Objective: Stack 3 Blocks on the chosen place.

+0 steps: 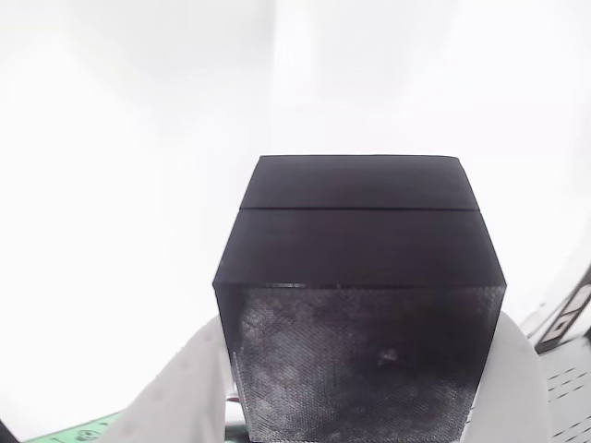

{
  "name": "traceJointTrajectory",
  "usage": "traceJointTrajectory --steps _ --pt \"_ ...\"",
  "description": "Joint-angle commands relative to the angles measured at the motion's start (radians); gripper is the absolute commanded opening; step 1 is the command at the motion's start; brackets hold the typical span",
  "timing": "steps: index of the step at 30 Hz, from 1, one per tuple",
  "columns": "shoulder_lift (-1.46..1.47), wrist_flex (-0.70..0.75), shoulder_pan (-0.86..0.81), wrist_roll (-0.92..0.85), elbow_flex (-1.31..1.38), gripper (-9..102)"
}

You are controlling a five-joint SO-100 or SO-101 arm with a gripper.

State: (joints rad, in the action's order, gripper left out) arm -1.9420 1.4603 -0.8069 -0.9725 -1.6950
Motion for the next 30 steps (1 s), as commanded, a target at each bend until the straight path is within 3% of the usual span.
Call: traceJointTrajectory --steps 1,14,30 --pt "-0.066 0.063 0.164 0.008 0.075 18" --pt "-0.100 0.110 0.449 -0.008 0.236 18" --pt "-0.179 0.112 0.765 -0.008 0.140 18"
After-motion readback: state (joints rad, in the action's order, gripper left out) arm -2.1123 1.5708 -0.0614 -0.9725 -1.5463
